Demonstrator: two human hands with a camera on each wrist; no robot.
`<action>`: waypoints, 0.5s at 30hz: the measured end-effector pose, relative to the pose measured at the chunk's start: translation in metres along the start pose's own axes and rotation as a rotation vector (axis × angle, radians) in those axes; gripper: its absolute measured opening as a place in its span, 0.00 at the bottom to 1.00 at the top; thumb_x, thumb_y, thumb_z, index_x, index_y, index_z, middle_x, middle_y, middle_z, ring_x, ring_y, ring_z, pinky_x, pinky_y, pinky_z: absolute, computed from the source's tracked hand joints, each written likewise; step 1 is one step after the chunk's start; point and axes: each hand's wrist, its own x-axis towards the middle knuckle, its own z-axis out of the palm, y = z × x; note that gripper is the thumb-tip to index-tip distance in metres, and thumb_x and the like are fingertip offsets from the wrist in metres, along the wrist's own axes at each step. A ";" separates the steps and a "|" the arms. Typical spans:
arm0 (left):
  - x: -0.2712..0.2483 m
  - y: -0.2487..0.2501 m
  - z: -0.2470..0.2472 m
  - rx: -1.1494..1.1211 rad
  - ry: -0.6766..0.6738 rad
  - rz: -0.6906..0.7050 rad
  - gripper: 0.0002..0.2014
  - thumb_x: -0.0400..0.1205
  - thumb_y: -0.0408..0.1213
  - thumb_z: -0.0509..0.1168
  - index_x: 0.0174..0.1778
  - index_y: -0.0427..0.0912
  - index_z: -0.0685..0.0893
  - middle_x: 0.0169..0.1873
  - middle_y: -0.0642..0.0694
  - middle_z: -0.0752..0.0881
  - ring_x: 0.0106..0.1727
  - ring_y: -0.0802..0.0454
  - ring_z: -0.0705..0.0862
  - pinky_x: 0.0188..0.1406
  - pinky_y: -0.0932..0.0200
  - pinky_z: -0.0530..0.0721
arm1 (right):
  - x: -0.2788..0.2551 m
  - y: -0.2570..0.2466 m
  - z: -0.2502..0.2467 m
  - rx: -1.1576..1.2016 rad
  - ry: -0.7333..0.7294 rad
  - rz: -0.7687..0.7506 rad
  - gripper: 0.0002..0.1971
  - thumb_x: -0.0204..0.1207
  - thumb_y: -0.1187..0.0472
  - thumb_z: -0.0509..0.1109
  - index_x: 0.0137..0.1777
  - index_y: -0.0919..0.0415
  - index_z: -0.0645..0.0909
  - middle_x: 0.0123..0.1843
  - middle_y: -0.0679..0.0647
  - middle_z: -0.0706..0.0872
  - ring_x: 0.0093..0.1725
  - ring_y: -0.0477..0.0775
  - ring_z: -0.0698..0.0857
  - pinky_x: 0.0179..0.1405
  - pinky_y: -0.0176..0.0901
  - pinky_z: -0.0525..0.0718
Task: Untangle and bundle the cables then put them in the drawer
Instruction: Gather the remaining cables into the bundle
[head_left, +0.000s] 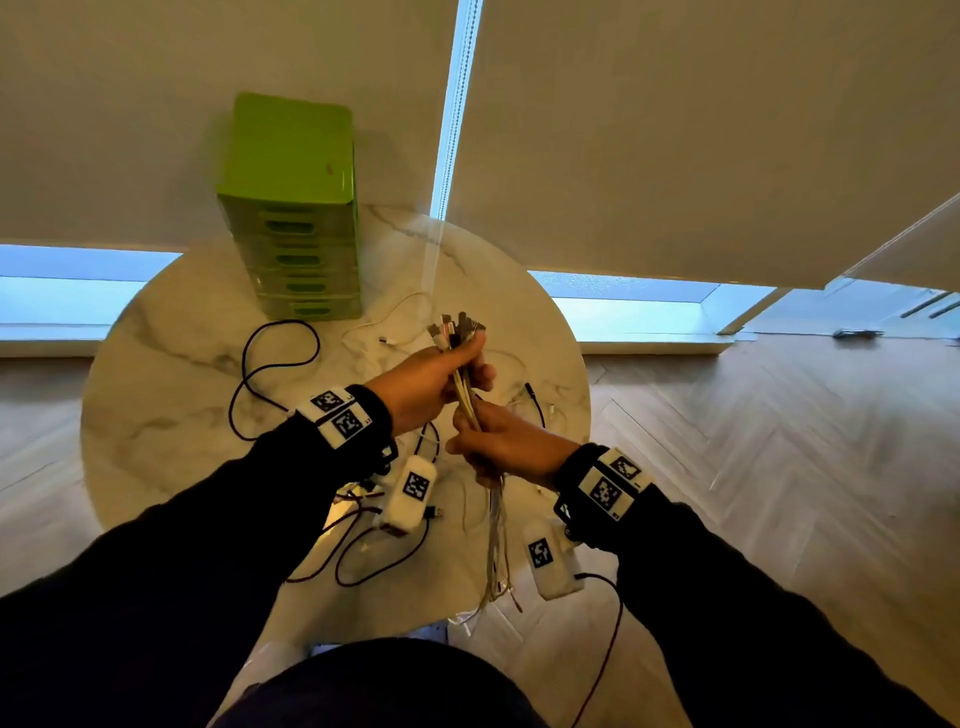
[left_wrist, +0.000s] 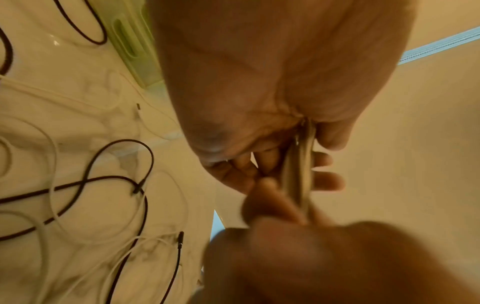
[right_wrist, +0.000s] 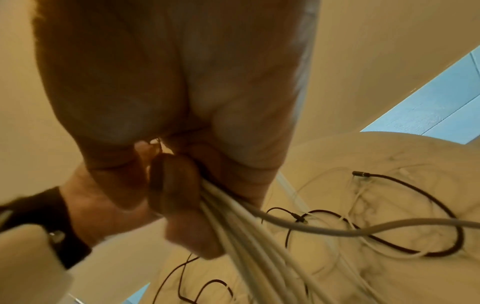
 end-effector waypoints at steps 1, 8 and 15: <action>-0.002 0.000 0.003 0.062 -0.022 0.018 0.14 0.88 0.47 0.61 0.40 0.45 0.81 0.33 0.53 0.88 0.46 0.52 0.85 0.66 0.46 0.77 | 0.001 0.002 -0.001 -0.103 0.031 0.021 0.13 0.84 0.65 0.65 0.38 0.57 0.67 0.30 0.53 0.72 0.28 0.52 0.73 0.33 0.49 0.79; -0.010 -0.008 0.032 0.495 -0.147 -0.006 0.12 0.88 0.49 0.62 0.62 0.51 0.86 0.62 0.51 0.86 0.64 0.60 0.80 0.66 0.60 0.72 | 0.005 0.039 -0.018 -0.242 0.332 0.204 0.17 0.86 0.43 0.59 0.57 0.56 0.81 0.36 0.50 0.77 0.33 0.46 0.73 0.43 0.50 0.75; -0.012 -0.042 0.018 0.567 -0.363 -0.066 0.34 0.69 0.40 0.84 0.69 0.55 0.77 0.66 0.59 0.83 0.71 0.62 0.79 0.79 0.53 0.72 | -0.033 0.019 -0.024 0.175 0.247 0.041 0.15 0.88 0.49 0.60 0.51 0.59 0.83 0.32 0.52 0.78 0.33 0.47 0.77 0.38 0.40 0.78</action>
